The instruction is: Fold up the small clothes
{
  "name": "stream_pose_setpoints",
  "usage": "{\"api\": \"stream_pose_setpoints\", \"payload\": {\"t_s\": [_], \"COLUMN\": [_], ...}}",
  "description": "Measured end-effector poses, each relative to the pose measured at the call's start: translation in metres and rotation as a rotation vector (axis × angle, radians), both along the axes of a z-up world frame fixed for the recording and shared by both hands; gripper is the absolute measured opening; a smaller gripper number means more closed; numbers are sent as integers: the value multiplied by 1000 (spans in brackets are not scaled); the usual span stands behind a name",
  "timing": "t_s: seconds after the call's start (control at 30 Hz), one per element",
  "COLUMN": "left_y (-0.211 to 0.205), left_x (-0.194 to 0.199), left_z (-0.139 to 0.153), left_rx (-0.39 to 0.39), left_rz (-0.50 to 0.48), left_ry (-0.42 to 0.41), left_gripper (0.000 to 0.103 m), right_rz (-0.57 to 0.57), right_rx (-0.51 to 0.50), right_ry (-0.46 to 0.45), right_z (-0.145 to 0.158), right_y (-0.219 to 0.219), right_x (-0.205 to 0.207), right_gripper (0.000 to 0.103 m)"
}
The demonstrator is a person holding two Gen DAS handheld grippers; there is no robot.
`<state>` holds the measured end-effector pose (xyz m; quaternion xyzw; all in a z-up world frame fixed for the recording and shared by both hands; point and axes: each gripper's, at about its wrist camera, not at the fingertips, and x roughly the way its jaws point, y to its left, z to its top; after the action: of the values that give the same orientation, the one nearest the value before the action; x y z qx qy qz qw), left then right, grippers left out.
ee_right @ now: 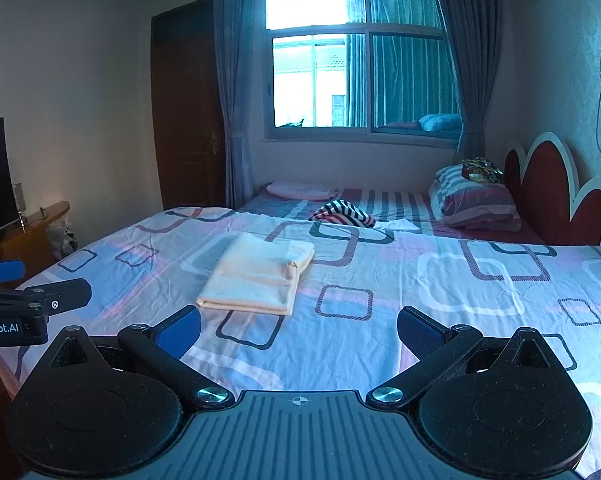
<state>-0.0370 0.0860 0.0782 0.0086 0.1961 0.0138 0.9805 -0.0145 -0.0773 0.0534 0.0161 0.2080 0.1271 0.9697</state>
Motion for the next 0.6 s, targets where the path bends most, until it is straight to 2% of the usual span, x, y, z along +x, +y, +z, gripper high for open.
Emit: {"api": "stream_pose_setpoints", "payload": {"t_s": [0.6], "left_y": [-2], "left_x": [0], "left_z": [0], "left_rx": [9], "left_rz": [2], "left_ry": [-9], "left_gripper": [102], "right_rz": [5], "right_rx": [-15], "right_ry": [-5], "right_z": [0], "right_y": [0], "right_x": [1], "right_gripper": [103]}}
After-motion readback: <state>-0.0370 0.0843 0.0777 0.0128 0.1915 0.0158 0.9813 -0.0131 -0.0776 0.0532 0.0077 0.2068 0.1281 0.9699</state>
